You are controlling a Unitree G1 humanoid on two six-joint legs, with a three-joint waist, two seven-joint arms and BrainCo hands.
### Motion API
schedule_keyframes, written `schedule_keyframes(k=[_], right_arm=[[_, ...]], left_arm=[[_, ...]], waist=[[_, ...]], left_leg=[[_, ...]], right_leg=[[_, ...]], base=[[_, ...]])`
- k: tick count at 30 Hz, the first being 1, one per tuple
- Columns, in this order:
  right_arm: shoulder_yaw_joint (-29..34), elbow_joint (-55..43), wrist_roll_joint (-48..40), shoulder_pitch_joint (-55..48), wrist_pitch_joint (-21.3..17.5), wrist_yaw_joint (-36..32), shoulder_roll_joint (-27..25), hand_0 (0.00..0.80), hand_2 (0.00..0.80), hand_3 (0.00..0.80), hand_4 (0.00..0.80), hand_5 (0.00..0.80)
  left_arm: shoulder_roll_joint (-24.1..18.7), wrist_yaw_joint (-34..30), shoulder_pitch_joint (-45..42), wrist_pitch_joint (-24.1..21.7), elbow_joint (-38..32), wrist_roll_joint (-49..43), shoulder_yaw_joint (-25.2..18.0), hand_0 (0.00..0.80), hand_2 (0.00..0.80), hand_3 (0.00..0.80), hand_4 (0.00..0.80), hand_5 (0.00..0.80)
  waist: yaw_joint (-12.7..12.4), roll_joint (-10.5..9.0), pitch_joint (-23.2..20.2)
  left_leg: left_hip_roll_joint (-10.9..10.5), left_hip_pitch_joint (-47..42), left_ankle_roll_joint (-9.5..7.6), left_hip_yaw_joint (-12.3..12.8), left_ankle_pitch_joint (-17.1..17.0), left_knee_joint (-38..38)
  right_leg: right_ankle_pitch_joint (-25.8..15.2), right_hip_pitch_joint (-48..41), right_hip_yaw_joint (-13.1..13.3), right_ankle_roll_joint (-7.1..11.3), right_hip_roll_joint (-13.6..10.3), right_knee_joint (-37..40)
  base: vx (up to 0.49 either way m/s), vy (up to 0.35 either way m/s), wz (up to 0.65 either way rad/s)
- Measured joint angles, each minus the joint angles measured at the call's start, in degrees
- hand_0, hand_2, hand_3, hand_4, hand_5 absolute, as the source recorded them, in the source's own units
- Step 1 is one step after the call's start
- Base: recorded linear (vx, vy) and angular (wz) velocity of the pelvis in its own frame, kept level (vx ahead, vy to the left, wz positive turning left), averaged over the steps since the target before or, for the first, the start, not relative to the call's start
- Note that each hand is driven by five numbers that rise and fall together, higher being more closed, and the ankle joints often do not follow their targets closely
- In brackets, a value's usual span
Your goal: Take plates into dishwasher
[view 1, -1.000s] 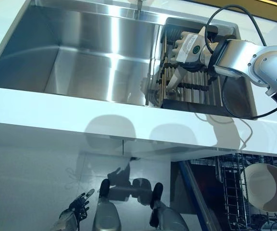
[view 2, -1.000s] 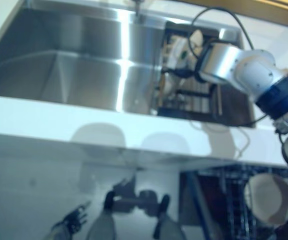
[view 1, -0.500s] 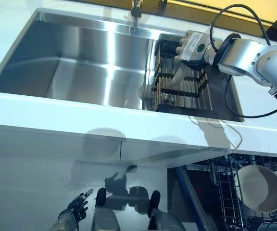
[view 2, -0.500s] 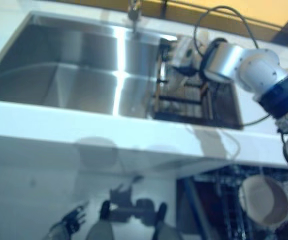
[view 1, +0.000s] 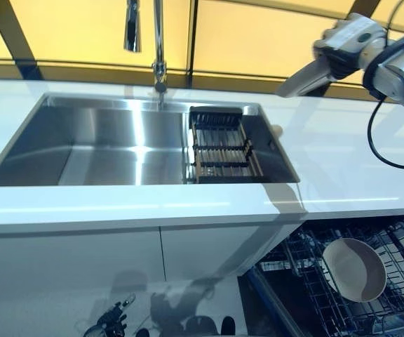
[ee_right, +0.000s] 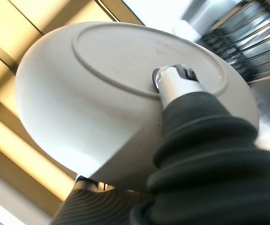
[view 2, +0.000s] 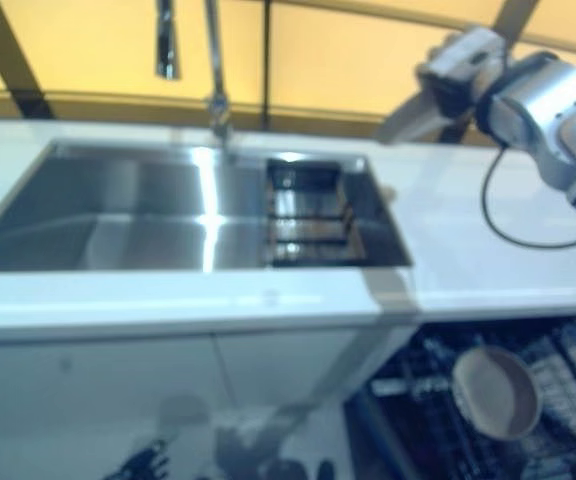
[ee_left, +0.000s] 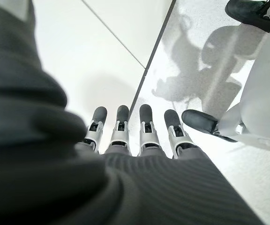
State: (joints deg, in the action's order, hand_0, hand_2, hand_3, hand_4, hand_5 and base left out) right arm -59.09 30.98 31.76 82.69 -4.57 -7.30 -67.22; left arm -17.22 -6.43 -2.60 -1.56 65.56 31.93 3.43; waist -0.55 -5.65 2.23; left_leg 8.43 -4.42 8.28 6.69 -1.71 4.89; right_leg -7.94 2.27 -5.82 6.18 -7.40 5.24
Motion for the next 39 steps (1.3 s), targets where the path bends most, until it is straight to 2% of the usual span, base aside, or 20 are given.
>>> schedule_keyframes(k=[4, 9, 13, 19, 25, 29, 34, 39], right_arm=[[0.01, 3.8, -4.25, -0.64, 3.91, -0.16, -2.03, 0.8, 0.8, 0.8, 0.8, 0.8], [2.05, 7.7, -11.85, -1.17, 7.04, -0.43, -5.89, 0.8, 0.8, 0.8, 0.8, 0.8], [8.42, 9.15, -20.22, -5.03, 10.27, -0.93, -8.39, 0.8, 0.8, 0.8, 0.8, 0.8], [18.27, 15.06, -27.97, -13.42, 14.24, -4.59, -8.74, 0.8, 0.8, 0.8, 0.8, 0.8], [23.87, 19.31, -30.8, -18.21, 16.64, -9.73, -9.34, 0.8, 0.8, 0.8, 0.8, 0.8], [26.96, 20.62, -32.7, -21.71, 19.76, -13.26, -9.7, 0.8, 0.8, 0.8, 0.8, 0.8], [31.48, 22.35, -34.75, -25.28, 23.78, -17.22, -9.69, 0.8, 0.8, 0.8, 0.8, 0.8], [35.77, 22.38, -36.68, -29.42, 25.71, -19.87, -9.28, 0.8, 0.8, 0.8, 0.8, 0.8]], left_arm=[[0.12, -0.54, -0.51, -0.05, 0.85, -1.91, 0.15, 0.0, 0.0, 0.0, 0.0, 0.0], [0.23, -1.92, -0.99, -0.02, 1.16, -2.08, 1.0, 0.0, 0.0, 0.0, 0.0, 0.0], [0.3, -2.81, -0.9, 0.05, 1.2, -4.21, 1.64, 0.0, 0.0, 0.0, 0.0, 0.0], [0.25, -3.71, -0.32, 0.06, 2.11, -4.25, 2.33, 0.0, 0.0, 0.0, 0.0, 0.0], [0.26, -4.42, 0.61, 0.22, 3.2, -4.33, 2.61, 0.0, 0.0, 0.0, 0.0, 0.0], [0.29, -4.85, 1.69, 0.28, 3.46, -5.66, 2.6, 0.0, 0.0, 0.0, 0.0, 0.0], [0.35, -5.12, 2.6, 0.74, 3.67, -6.47, 2.58, 0.0, 0.0, 0.0, 0.0, 0.0], [0.39, -5.42, 3.16, 0.74, 3.67, -6.91, 2.55, 0.0, 0.0, 0.0, 0.0, 0.0]], waist=[[1.54, 0.55, -0.64], [3.17, 1.1, -1.05], [4.82, 1.31, -1.2], [6.96, 1.43, -1.23], [9.38, 2.1, -1.18], [10.64, 3.16, -0.96], [10.92, 4.42, -0.11], [11.1, 5.22, 0.59]], left_leg=[[0.48, -0.47, 0.06, 1.23, 0.02, 0.0], [0.74, -0.96, 0.33, 3.23, 0.24, 0.02], [0.8, -1.07, 0.44, 4.95, 0.43, 0.01], [0.93, -1.97, 0.55, 7.39, 0.88, 0.03], [0.97, -1.8, 0.57, 9.2, 1.09, 0.03], [1.0, -1.96, 0.55, 9.72, 1.36, 0.05], [1.1, -2.3, 0.71, 10.65, 1.62, 0.21], [1.12, -1.97, 0.78, 11.11, 1.68, 0.15]], right_leg=[[-0.2, 0.25, 1.06, -0.24, 0.55, 0.0], [-0.45, 1.06, 3.16, -0.58, 1.11, 0.01], [-0.98, 2.02, 5.01, -0.43, 1.48, 0.0], [-0.99, 2.62, 6.84, -0.64, 1.93, 0.0], [-1.39, 3.87, 8.41, -0.7, 2.28, 0.0], [-1.54, 3.95, 8.74, -0.48, 2.39, 0.0], [-1.54, 4.29, 9.83, -0.49, 2.77, 0.0], [-1.67, 4.96, 10.12, -0.39, 2.94, 0.0]], base=[[0.015, -0.009, -0.15], [0.023, -0.008, -0.22], [0.014, -0.013, -0.2], [0.009, -0.018, -0.18], [-0.013, -0.025, -0.15], [0.003, -0.041, -0.06], [-0.02, -0.039, -0.11], [-0.033, -0.025, -0.05]])
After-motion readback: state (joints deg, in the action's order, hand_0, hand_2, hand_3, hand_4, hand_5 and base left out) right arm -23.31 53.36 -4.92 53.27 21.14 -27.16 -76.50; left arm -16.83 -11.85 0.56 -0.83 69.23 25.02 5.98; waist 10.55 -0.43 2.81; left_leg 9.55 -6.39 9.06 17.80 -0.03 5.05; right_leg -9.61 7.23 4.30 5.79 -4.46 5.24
